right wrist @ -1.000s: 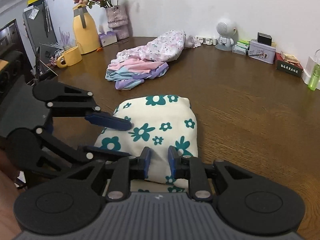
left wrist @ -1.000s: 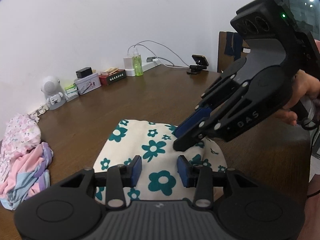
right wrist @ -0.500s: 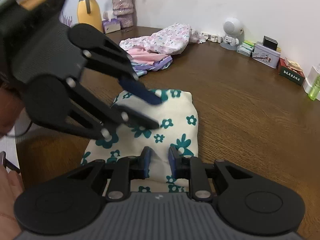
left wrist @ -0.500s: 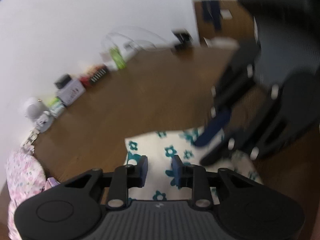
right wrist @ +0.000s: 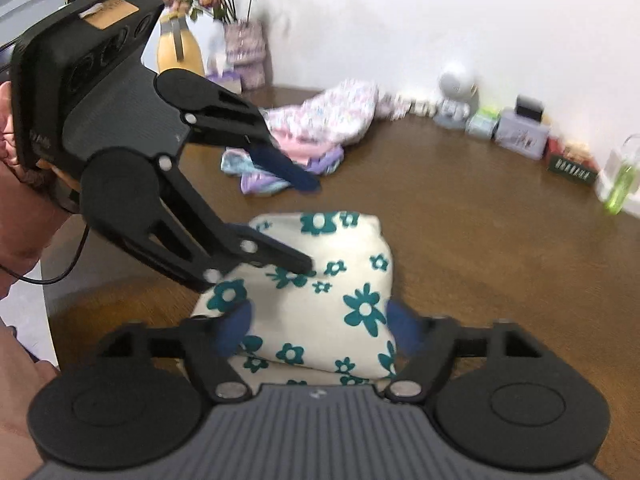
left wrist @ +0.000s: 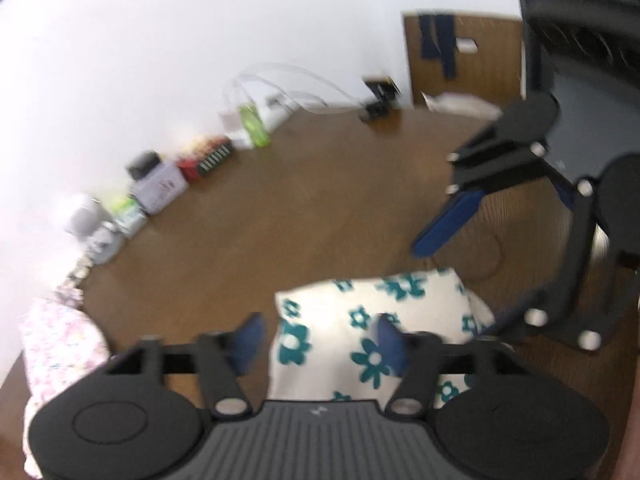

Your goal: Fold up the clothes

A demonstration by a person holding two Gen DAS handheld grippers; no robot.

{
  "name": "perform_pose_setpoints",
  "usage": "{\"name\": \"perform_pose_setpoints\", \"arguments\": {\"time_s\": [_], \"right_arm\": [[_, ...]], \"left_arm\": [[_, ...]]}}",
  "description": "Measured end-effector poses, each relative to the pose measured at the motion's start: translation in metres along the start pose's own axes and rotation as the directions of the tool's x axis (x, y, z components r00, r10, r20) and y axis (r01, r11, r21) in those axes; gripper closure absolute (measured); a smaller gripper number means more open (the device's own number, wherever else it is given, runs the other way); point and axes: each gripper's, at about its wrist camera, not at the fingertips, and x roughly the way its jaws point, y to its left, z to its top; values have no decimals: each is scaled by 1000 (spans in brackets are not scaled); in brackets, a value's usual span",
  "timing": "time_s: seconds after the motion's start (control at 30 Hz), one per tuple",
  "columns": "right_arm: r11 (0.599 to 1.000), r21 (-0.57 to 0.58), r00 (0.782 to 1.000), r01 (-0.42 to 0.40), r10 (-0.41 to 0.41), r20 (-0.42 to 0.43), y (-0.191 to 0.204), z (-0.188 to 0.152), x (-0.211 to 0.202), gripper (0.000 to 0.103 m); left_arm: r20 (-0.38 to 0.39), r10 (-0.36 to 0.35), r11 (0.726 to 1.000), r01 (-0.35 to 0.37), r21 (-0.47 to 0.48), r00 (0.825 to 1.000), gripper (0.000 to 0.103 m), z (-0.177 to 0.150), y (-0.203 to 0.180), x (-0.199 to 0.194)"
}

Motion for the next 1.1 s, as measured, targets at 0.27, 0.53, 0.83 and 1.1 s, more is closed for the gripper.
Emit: {"name": "perform_pose_setpoints", "arguments": {"time_s": [0.27,0.53,0.83,1.1], "right_arm": [[982,181,999,45,-48,16,3,-19,-34,0],[934,350,994,69,-93,54,8,-49,-39,0],[871,481,979,100,-172,108,2,-68,-37,0],[874,476,987,99,-146,63,2,-68,-25,0]], "left_arm": [[29,63,995,-60,-83,998,2,-16,-11,-48],[30,97,970,-88,-227,995,1,-58,-30,-65],[32,58,938,-43,-345,998,1,-78,-39,-61],[13,75,949,-67,-308,997,1,-75,-37,-57]]}}
